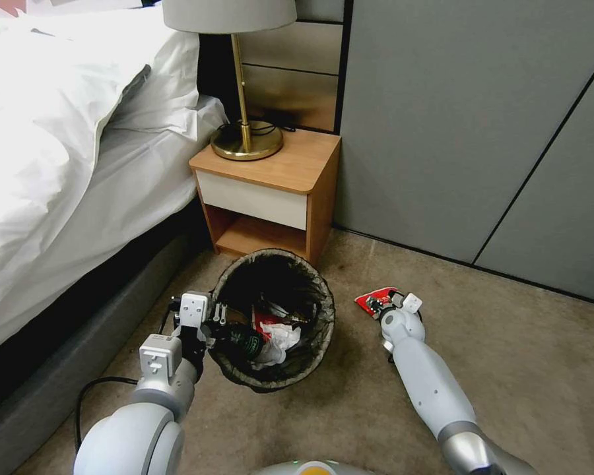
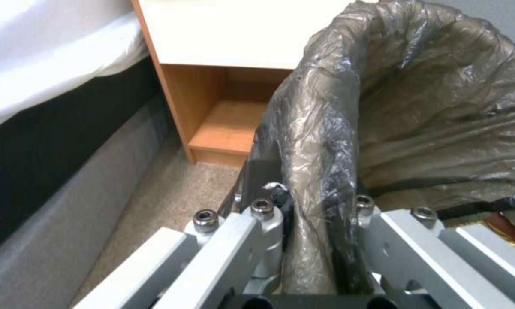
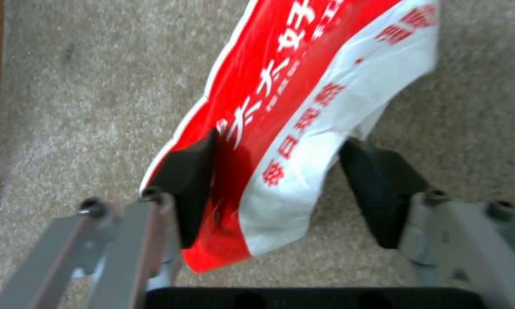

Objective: Pick up the trash bin, then pick up the garbage from the floor and place it into the trash bin.

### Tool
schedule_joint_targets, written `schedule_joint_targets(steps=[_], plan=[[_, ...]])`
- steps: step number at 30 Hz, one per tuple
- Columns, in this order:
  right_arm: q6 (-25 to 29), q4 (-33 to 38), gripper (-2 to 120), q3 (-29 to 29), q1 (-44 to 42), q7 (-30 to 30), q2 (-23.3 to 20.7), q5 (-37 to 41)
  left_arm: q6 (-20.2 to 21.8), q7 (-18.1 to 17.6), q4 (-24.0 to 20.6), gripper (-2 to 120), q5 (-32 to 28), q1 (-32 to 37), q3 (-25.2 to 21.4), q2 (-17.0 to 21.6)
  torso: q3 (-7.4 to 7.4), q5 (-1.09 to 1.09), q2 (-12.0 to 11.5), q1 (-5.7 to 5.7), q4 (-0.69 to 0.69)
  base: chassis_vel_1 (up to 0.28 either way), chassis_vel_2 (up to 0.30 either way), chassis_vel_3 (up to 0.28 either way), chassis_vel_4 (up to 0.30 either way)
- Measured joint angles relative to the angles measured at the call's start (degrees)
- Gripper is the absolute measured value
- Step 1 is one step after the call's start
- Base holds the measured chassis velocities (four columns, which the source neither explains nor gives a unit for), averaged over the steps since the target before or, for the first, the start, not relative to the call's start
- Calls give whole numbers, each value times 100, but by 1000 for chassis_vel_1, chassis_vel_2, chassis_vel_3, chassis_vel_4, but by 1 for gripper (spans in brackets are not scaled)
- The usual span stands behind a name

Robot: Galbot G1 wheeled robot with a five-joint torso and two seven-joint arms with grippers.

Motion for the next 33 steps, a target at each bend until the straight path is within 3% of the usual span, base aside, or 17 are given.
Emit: schedule_joint_targets(steps=[9, 14, 22, 33], plan=[[2, 156, 14, 16, -94, 13, -65, -94, -3, -1, -2, 5, -11, -5, 11, -1, 0, 0, 0, 0, 0, 0, 0, 0, 0], [17, 144, 3, 18, -92, 15, -67, -105, -4, -1, 7, 5, -27, -14, 16, -5, 0, 0, 0, 0, 1, 0, 0, 0, 0], [80, 225, 0, 17, -142, 7, -145, -179, -4, -2, 13, 5, -31, -26, 24, -17, 0, 1, 0, 0, 1, 0, 0, 0, 0], [156, 2051, 0, 64, -986, -673, -712, -1279, 3, -15, 61, 5, -1, -34, 102, -75, 0, 0, 0, 0, 0, 0, 0, 0, 0]])
